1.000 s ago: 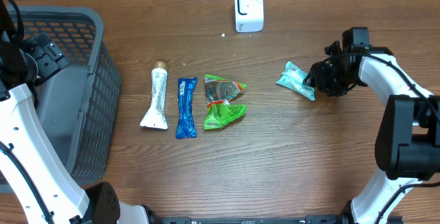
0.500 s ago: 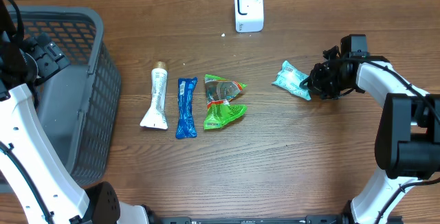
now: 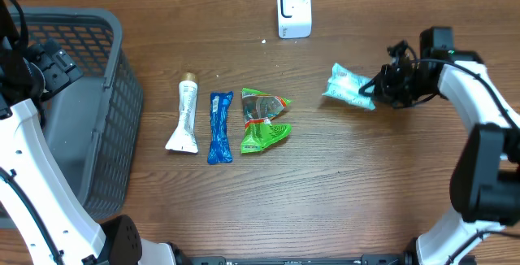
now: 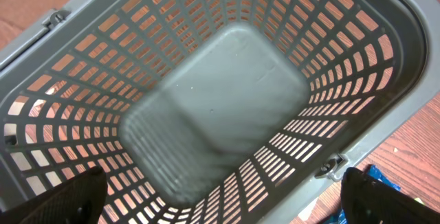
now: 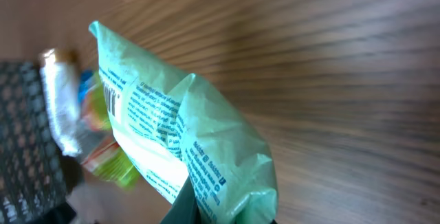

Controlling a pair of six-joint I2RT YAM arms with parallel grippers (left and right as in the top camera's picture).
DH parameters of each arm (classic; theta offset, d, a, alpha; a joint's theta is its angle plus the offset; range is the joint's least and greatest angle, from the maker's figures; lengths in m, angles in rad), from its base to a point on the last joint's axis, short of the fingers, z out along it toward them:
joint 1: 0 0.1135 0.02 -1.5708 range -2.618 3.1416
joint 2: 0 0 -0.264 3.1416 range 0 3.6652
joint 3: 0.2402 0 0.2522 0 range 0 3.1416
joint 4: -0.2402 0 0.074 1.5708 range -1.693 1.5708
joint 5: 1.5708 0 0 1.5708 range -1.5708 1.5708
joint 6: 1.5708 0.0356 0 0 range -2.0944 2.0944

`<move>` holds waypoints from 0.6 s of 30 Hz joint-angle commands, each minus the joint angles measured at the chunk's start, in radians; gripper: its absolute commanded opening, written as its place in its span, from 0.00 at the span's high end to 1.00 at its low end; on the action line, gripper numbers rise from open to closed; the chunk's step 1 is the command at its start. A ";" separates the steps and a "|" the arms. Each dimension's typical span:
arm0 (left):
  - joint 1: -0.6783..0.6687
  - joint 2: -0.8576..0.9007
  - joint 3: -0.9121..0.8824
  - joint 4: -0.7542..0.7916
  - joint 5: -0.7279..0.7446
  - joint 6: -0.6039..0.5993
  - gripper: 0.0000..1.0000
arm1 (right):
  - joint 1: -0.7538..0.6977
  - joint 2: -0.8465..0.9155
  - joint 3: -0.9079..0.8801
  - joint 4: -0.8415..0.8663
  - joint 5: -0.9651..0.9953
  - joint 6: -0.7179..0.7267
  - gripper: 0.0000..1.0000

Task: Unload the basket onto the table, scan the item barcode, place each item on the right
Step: 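Grasp the wipes pack with the right gripper and lift it, then carry the wipes pack to the white scanner and hold it in front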

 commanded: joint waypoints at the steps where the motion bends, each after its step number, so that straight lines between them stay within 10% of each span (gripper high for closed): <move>1: 0.003 0.008 -0.002 -0.002 -0.013 0.004 0.01 | -0.001 -0.084 0.075 -0.058 -0.065 -0.183 0.96; 18: 0.003 0.008 -0.002 -0.002 -0.013 0.004 0.00 | 0.047 -0.284 0.167 -0.209 -0.097 -0.394 0.96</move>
